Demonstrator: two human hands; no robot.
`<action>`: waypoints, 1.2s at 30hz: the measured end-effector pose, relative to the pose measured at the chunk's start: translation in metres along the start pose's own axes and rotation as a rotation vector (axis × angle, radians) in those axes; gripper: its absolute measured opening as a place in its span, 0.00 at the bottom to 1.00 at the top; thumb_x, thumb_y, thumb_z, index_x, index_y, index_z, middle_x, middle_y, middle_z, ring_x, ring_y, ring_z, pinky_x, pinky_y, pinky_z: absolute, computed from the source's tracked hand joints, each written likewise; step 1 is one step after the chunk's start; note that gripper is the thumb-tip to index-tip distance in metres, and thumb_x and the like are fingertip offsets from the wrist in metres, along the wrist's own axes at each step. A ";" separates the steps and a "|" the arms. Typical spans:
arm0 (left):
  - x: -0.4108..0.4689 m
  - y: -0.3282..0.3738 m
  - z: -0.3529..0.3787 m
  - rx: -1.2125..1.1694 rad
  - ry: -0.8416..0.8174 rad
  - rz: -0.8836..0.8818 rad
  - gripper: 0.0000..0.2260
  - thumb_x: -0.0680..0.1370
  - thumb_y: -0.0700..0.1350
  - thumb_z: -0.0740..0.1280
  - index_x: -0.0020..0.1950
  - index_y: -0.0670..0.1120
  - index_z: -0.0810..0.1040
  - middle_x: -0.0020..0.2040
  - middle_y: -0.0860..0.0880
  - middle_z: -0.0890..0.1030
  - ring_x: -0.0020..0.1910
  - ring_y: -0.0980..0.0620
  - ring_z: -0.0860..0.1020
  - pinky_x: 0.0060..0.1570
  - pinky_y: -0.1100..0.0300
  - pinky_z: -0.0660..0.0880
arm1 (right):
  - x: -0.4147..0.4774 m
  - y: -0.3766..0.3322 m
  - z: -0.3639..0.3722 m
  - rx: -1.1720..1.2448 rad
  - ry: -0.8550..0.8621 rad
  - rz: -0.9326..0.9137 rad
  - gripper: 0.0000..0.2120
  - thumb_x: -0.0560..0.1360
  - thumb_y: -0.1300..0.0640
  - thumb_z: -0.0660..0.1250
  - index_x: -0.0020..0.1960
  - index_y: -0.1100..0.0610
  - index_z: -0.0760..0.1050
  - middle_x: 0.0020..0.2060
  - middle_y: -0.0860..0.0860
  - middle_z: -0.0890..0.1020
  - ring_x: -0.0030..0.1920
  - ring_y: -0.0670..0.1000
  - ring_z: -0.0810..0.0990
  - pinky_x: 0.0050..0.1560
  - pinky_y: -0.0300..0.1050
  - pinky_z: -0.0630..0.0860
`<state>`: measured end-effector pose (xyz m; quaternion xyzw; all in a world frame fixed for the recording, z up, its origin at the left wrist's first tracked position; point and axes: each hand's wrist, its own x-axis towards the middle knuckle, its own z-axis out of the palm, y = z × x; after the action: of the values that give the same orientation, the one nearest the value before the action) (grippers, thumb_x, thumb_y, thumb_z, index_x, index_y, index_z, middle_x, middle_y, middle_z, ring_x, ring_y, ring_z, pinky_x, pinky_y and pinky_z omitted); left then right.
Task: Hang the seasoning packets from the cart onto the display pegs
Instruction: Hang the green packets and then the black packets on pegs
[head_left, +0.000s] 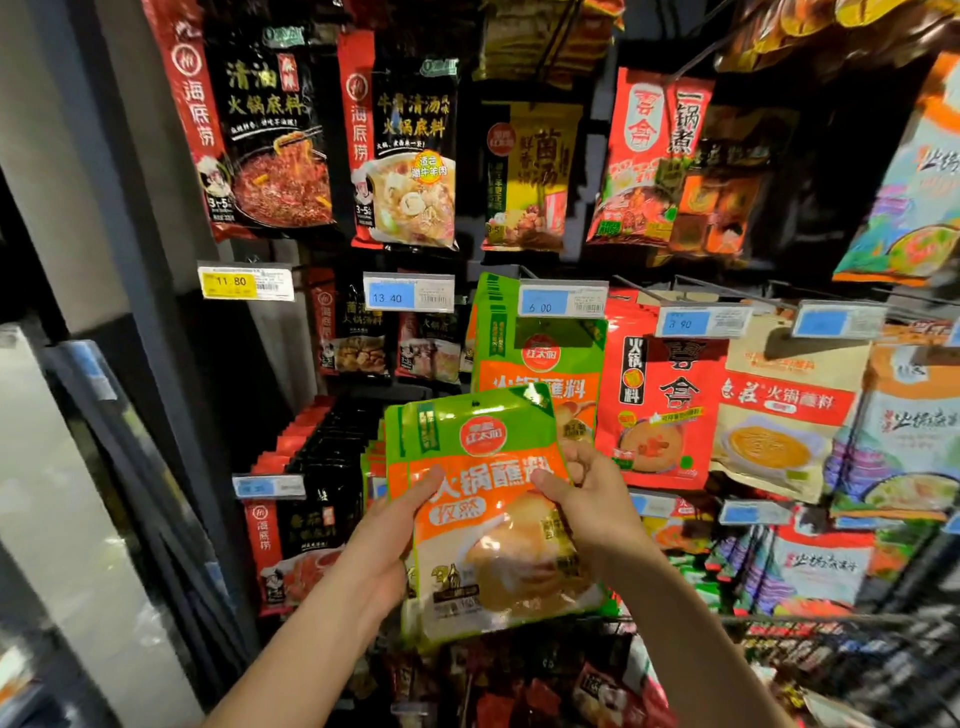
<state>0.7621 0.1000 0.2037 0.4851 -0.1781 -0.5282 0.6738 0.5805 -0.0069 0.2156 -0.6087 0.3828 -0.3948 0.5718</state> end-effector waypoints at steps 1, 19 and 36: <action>0.003 0.000 -0.001 -0.009 0.015 0.007 0.14 0.79 0.49 0.70 0.61 0.43 0.83 0.54 0.40 0.86 0.52 0.42 0.86 0.52 0.46 0.82 | 0.001 0.002 -0.006 0.030 0.049 -0.008 0.17 0.78 0.59 0.74 0.65 0.56 0.74 0.63 0.57 0.83 0.63 0.58 0.82 0.64 0.61 0.79; 0.012 0.010 -0.040 -0.136 0.175 -0.032 0.16 0.82 0.49 0.68 0.66 0.42 0.80 0.56 0.39 0.85 0.56 0.38 0.84 0.54 0.38 0.79 | 0.040 -0.053 -0.020 0.195 0.319 -0.086 0.11 0.80 0.67 0.69 0.53 0.52 0.72 0.47 0.53 0.85 0.41 0.48 0.85 0.45 0.45 0.82; 0.026 0.013 -0.008 -0.008 0.147 0.041 0.13 0.81 0.47 0.69 0.61 0.41 0.82 0.56 0.39 0.85 0.56 0.38 0.84 0.61 0.38 0.78 | 0.024 -0.050 -0.012 -0.236 0.064 -0.052 0.15 0.79 0.44 0.70 0.46 0.56 0.74 0.37 0.53 0.81 0.37 0.54 0.80 0.41 0.48 0.74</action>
<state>0.7853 0.0800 0.2039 0.5161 -0.1361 -0.4781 0.6976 0.5795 -0.0306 0.2671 -0.6685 0.4289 -0.3809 0.4733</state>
